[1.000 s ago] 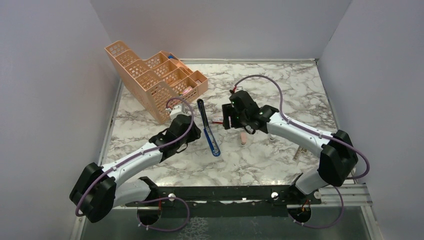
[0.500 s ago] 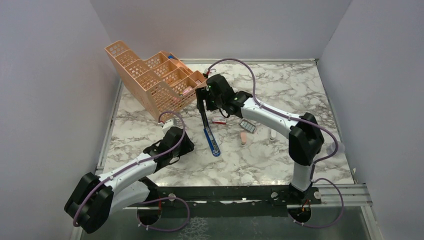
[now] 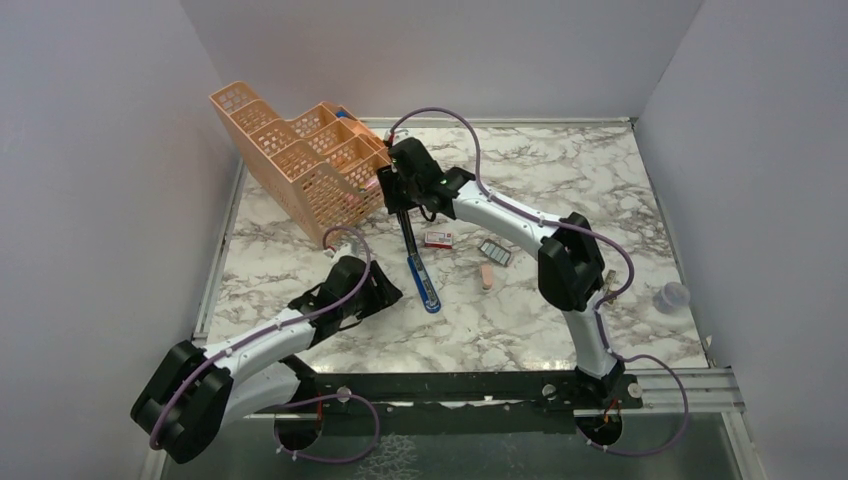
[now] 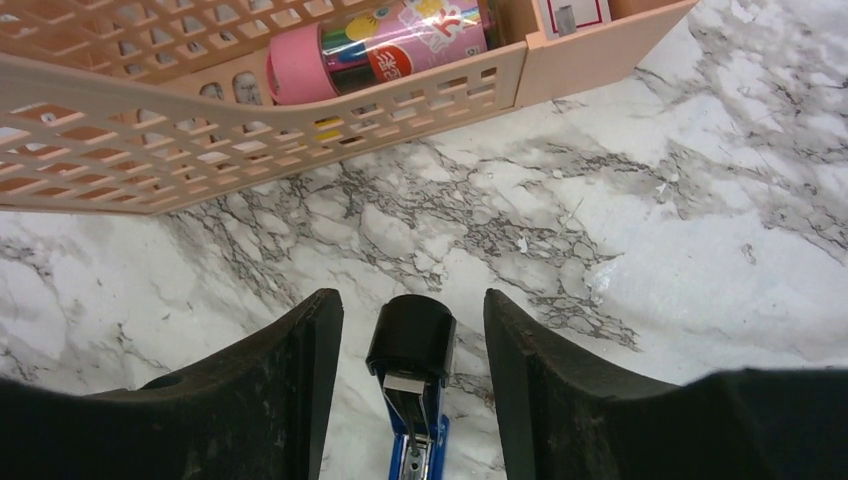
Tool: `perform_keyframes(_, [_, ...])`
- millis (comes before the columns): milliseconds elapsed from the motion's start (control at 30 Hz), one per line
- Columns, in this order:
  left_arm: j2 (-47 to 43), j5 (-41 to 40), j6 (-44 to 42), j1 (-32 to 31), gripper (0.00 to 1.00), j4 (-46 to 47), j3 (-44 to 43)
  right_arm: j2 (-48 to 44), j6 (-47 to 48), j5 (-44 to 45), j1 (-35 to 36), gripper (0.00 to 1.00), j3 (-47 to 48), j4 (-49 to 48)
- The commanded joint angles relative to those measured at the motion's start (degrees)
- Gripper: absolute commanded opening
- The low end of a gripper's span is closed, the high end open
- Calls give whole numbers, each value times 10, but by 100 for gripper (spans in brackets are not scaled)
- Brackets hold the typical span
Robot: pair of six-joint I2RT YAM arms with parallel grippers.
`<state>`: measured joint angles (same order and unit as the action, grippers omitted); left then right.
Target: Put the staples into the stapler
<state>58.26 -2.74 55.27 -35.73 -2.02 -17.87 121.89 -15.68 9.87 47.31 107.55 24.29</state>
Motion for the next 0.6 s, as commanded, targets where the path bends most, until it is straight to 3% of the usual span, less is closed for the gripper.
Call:
perform_keyframes(0, [29, 66, 11, 2, 60, 63, -2, 14, 18, 6, 2, 57, 31, 54])
perform_keyframes(200, [78, 123, 37, 3, 52, 143, 14, 35, 25, -17, 2, 48, 64, 90])
perform_keyframes(367, [108, 142, 37, 2, 50, 168, 10, 49, 18, -30, 2, 32, 92, 118])
perform_keyframes(567, [152, 154, 34, 2, 35, 190, 1, 6, 6, -19, 2, 25, 56, 81])
